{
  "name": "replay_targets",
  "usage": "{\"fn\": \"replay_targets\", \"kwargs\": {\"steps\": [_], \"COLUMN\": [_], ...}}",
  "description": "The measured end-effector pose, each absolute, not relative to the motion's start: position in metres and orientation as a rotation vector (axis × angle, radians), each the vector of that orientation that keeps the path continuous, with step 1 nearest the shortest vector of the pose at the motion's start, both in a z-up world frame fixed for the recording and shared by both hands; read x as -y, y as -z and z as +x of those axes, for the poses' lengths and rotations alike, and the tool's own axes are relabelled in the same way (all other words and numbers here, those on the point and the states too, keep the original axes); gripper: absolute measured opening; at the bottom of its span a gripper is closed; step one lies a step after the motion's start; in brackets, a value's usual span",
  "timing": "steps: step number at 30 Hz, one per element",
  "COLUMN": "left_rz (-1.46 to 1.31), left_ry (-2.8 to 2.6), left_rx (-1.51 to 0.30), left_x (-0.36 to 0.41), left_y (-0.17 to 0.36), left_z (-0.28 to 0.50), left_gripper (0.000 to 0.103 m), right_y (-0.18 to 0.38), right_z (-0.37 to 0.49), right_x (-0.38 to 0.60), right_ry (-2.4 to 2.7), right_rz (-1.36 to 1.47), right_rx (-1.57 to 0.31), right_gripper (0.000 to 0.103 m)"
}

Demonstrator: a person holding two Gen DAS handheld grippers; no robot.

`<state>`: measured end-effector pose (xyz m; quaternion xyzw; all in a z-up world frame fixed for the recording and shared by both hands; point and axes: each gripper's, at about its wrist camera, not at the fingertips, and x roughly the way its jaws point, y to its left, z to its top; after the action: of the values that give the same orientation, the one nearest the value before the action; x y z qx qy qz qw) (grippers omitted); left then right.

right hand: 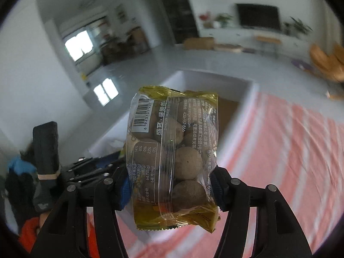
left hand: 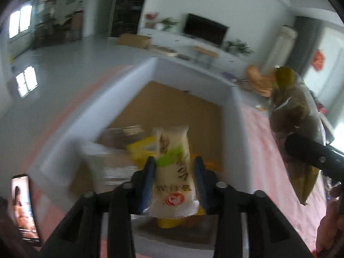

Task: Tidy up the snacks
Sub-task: 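Carry both packets into the white box and open both tools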

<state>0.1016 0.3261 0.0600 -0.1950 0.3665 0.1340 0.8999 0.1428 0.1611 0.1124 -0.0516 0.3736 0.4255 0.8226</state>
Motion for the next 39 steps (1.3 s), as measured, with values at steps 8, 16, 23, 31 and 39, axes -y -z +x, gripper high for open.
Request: {"fn": "replay_targets", "kwargs": {"steps": [8,16,23,31,39], "left_rz": [-0.346,-0.224,-0.172,-0.134,-0.162], "left_ry": [-0.289,-0.342,-0.536,-0.577,-0.595], "left_rx": [-0.735,-0.680,-0.667,-0.663,-0.683], "left_x": [-0.330,-0.295,-0.287,-0.289,-0.294], "left_y": [-0.043,-0.050,-0.070,-0.070,-0.072], "left_z": [0.079,0.081,0.077,0.068,0.062], "left_gripper": [0.082,0.099,0.100,0.103,0.103], "right_y": [-0.032,-0.054,-0.074,-0.076,-0.088], "right_z": [0.159,0.145,0.152,0.146,0.139], "right_x": [-0.220,-0.180,-0.167,-0.159,-0.158], "right_ry": [-0.852,-0.861,-0.830,-0.781,-0.768], "right_rz": [-0.306,-0.237,-0.215,-0.188,-0.176], "right_rx": [-0.872,-0.786,-0.775,-0.805,-0.816], "right_gripper": [0.076,0.082,0.082,0.082,0.082]}}
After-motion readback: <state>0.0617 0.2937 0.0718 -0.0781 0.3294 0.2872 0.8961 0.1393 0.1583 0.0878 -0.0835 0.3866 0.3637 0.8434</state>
